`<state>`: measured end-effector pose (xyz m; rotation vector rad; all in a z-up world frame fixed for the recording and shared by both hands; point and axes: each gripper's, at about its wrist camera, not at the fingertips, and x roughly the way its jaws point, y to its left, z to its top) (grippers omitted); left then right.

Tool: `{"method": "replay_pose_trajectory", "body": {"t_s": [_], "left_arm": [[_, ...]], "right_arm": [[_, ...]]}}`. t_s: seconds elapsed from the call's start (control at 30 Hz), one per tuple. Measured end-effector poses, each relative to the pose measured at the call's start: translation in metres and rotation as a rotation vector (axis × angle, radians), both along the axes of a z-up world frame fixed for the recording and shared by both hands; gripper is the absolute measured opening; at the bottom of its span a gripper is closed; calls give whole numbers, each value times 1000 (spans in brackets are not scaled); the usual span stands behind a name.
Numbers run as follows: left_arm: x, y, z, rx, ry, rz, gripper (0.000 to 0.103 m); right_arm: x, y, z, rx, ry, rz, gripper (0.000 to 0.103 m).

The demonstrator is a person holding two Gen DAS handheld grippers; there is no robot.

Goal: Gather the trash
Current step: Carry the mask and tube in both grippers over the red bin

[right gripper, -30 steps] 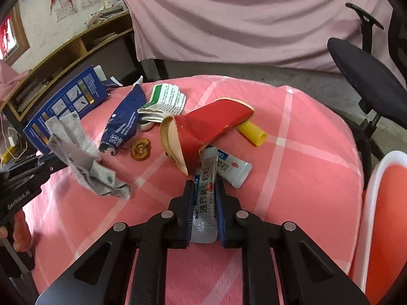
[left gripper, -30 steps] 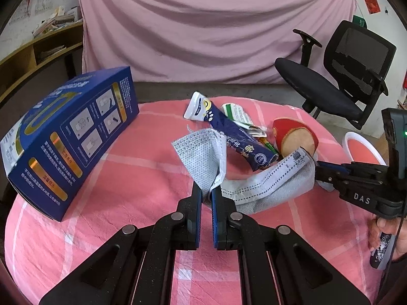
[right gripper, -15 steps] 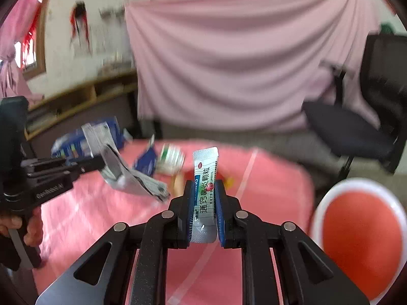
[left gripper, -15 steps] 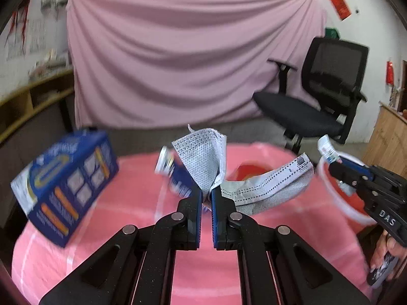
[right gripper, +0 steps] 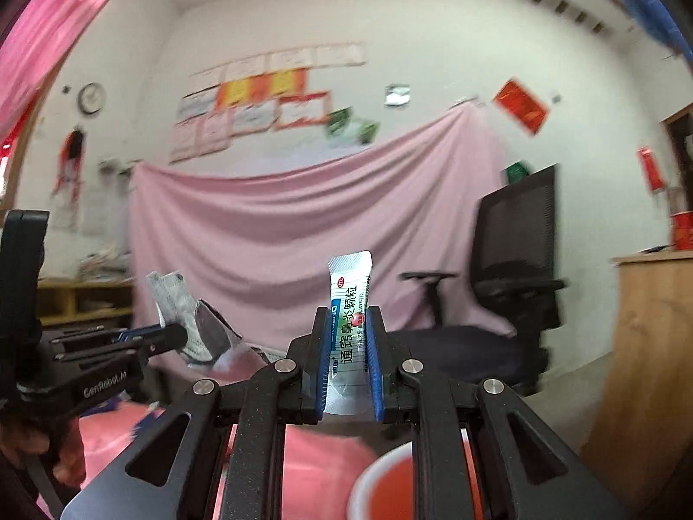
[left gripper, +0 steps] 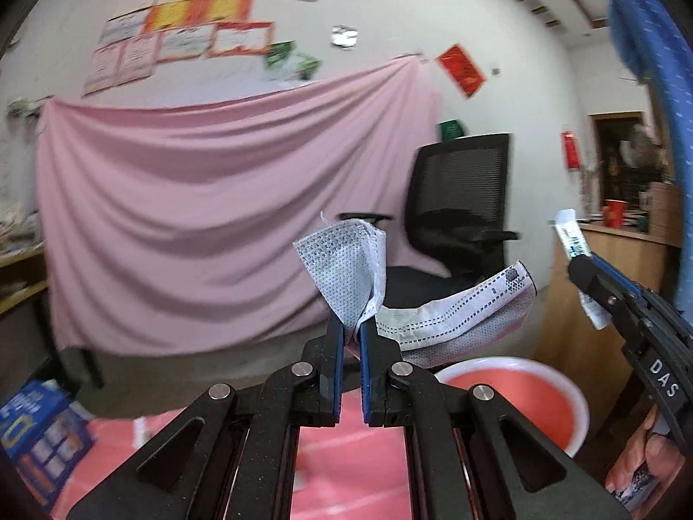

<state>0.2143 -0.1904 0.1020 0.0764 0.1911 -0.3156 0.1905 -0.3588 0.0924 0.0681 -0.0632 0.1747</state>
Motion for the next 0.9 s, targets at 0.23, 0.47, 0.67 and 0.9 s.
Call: {"method": "replay_pose_trajectory", "body": {"t_s": [0.23,0.47,0.67,0.9], "left_arm": [[24,-66,-18,40,61,-135,5],[63,-105,-41,76,251,-164,5],[95,-117,-57,83,408,-159,5],[110,-126,-73,80,504,-163,6]], "right_arm": [[18,-48,-16,54,103,-115,14],[42,-83,-45,127,275,-158,14],[55,-90,-61,165,392,-154,16],[68,-98,-76,212,486,-151,16]]}}
